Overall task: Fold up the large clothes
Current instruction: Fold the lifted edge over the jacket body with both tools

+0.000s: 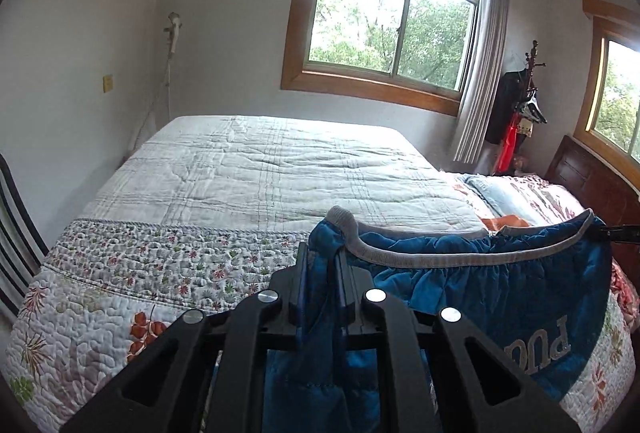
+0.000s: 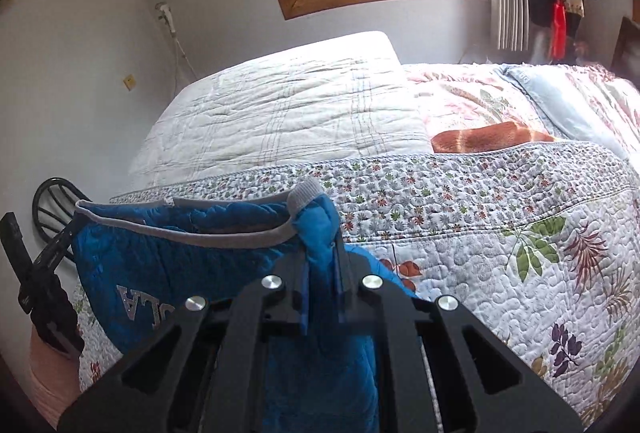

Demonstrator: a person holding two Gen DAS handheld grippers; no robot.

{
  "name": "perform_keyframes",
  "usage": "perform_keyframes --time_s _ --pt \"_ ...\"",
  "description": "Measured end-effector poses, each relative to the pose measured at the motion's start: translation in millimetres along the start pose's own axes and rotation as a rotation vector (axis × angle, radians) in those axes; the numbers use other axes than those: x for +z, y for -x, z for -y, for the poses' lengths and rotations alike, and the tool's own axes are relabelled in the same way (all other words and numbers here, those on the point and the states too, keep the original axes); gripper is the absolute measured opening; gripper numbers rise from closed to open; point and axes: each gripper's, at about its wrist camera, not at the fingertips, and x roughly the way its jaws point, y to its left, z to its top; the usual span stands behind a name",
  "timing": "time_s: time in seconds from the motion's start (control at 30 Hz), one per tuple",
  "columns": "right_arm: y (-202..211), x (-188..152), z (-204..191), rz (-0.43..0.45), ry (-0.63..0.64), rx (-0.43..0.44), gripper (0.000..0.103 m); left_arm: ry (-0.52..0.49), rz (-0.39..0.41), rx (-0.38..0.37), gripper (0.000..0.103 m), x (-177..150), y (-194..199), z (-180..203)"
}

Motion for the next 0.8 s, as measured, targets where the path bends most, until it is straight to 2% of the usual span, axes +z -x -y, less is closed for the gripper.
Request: perform_keyframes --time_s 0.2,0.37,0.6,0.7,0.73,0.8 --pt "-87.3 1.9 20.3 -0.103 -0.046 -0.057 0.008 -0.009 -0.169 0.066 0.012 -17.7 -95.4 -4.0" --pt "-138.1 -12.0 36.5 -0.176 -0.072 -0.080 0.008 -0.009 -0.285 0.078 0.014 -47.5 -140.8 -13.6" --pt "-176.0 -32.6 53.0 -0.216 -0.112 -0.050 0.012 0.029 -0.344 0.063 0.019 -64.5 -162.7 -24.7" --pt "-175.0 -34.5 56.3 -0.216 -0.136 -0.036 0.015 0.038 -0.359 0.071 0.028 -65.3 -164.3 -25.8" --pt "-172.4 -34.2 57.3 -0.216 -0.145 -0.041 0.020 0.051 -0.365 0.075 0.033 -63.9 -163.1 -27.6" --pt "-161.0 -31.6 59.9 -0.204 -0.158 -0.066 0.034 0.102 -0.388 0.052 0.035 -60.7 -160.8 -36.4"
